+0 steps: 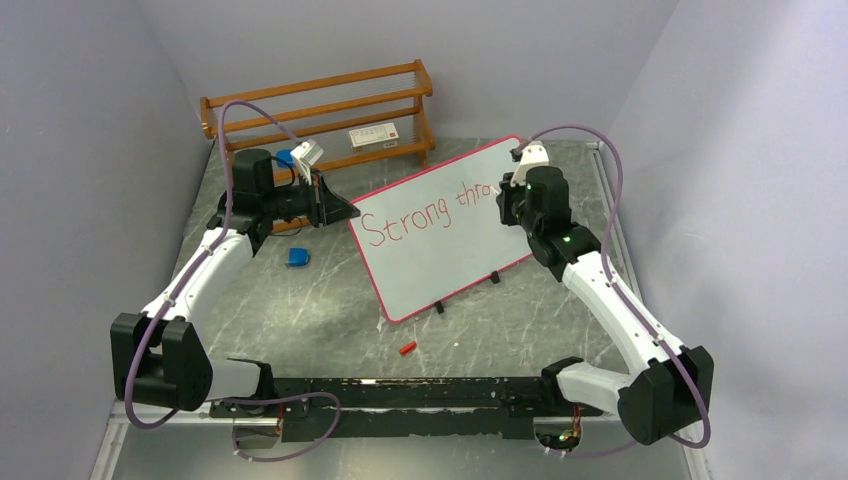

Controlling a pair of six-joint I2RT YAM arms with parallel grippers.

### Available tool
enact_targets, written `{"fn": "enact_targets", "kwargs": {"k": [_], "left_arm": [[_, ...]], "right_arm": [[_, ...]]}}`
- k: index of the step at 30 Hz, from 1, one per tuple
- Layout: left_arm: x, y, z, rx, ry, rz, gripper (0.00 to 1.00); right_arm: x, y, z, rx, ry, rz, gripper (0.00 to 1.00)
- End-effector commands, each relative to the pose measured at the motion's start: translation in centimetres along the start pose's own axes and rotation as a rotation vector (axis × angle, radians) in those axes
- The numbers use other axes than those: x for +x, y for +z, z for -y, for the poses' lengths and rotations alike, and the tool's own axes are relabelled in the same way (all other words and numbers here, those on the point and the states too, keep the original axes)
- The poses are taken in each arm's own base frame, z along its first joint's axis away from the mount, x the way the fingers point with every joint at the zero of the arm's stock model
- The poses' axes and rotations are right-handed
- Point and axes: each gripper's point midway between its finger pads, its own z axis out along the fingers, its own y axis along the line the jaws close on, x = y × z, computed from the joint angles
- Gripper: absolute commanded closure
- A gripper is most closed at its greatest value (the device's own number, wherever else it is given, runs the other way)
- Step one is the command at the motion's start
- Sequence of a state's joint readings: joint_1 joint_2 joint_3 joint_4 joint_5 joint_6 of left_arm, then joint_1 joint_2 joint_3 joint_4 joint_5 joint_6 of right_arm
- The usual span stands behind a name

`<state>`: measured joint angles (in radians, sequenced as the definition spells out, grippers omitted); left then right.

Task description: Write a sentence on the whiteboard

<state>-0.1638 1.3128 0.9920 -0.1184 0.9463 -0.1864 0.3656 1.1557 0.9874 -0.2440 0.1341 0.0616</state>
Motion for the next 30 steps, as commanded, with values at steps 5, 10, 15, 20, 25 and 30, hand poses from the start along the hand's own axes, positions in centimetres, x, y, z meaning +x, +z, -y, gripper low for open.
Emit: {"fn": "enact_targets", "kwargs": {"k": [5,10,15,20,25,30], "left_arm": [[2.8,0.8,-1.0,-0.036,-0.013,-0.083,0.95],[2.8,0.8,-1.0,-0.037,-0.013,-0.083,0.95],[2.8,0.8,-1.0,-0.035,-0.012,-0.082,0.95],[2.8,0.8,-1.0,-0.035,-0.014,-0.082,0.95],[2.8,0.8,-1.0,-0.038,-0.013,-0.082,0.95],[2.8,0.8,-1.1,-0.038,-0.014,-0.082,0.95]], "right_arm": [[-2.7,0.1,0.3,0.005,-0.004,0.068,1.0],[-2.8,0.3,0.3,0.006,-0.005,0.07,1.0],[-2.7,0.5,0.2,0.004,-0.007,0.058,1.0],[-1.1,0.7,0.3,0.01,-0.003,0.021,1.0],[0.5,0.5,0.6,0.021,0.001,-0.013,1.0],[1.8,0.4,0.9,0.034,-0.001,-0.042,1.0]]}}
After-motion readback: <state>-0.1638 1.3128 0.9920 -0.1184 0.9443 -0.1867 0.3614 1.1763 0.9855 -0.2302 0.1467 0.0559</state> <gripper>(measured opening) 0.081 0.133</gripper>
